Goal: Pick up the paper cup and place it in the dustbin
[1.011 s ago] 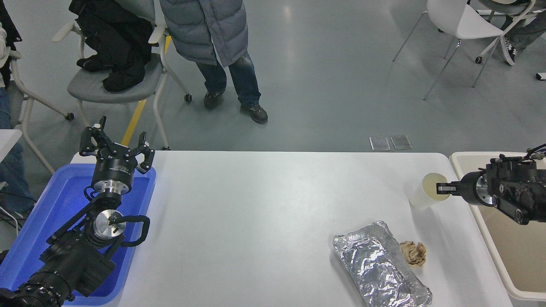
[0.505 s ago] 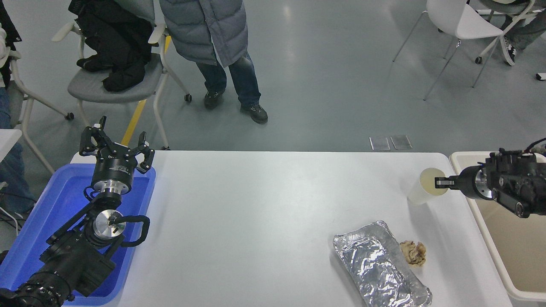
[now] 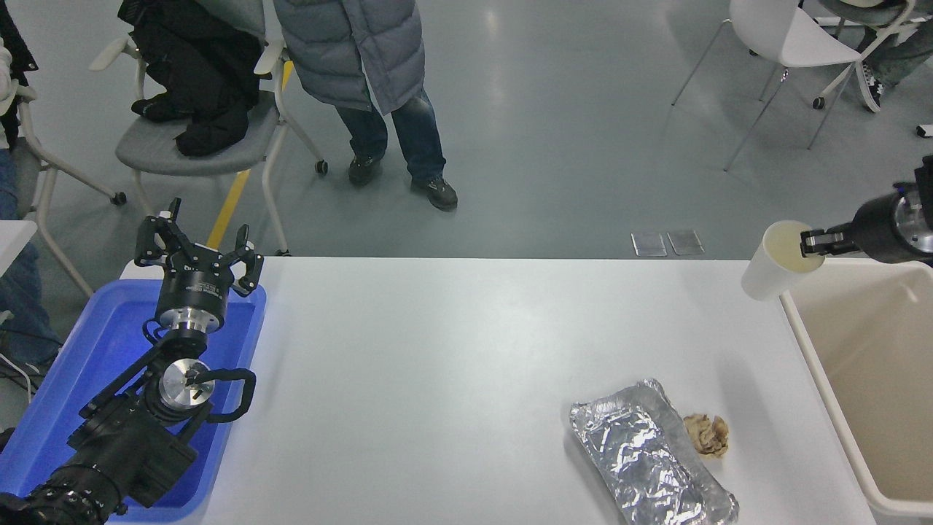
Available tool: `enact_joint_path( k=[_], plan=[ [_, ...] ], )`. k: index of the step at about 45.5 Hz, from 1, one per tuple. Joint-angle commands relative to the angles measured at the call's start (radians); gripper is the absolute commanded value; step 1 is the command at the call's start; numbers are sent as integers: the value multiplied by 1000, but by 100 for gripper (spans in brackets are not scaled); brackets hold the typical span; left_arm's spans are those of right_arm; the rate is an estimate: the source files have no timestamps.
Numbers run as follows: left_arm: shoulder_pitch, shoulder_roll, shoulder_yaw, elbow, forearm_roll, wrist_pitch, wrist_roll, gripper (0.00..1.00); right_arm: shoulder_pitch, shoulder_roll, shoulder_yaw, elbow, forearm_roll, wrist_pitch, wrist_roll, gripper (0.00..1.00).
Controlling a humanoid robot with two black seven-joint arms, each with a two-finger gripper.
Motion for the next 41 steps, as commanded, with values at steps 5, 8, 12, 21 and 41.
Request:
enact_joint_path(
  k=[5, 8, 12, 21, 41],
  plan=[
    [0, 0, -2, 0, 0, 0, 0, 99, 361, -9, -179, 204, -4, 94, -11, 0],
    [0, 0, -2, 0, 0, 0, 0, 99, 381, -4, -191, 216, -4, 98, -12, 0],
    [0, 0, -2, 0, 0, 0, 0, 99, 393, -2, -201, 226, -4, 100, -15, 0],
    [0, 0, -2, 0, 0, 0, 0, 99, 410, -5, -225, 226, -5, 98, -18, 0],
    [0, 0, 0, 0, 0, 0, 0, 99, 217, -173, -227, -61, -154, 65, 0, 0]
  ],
)
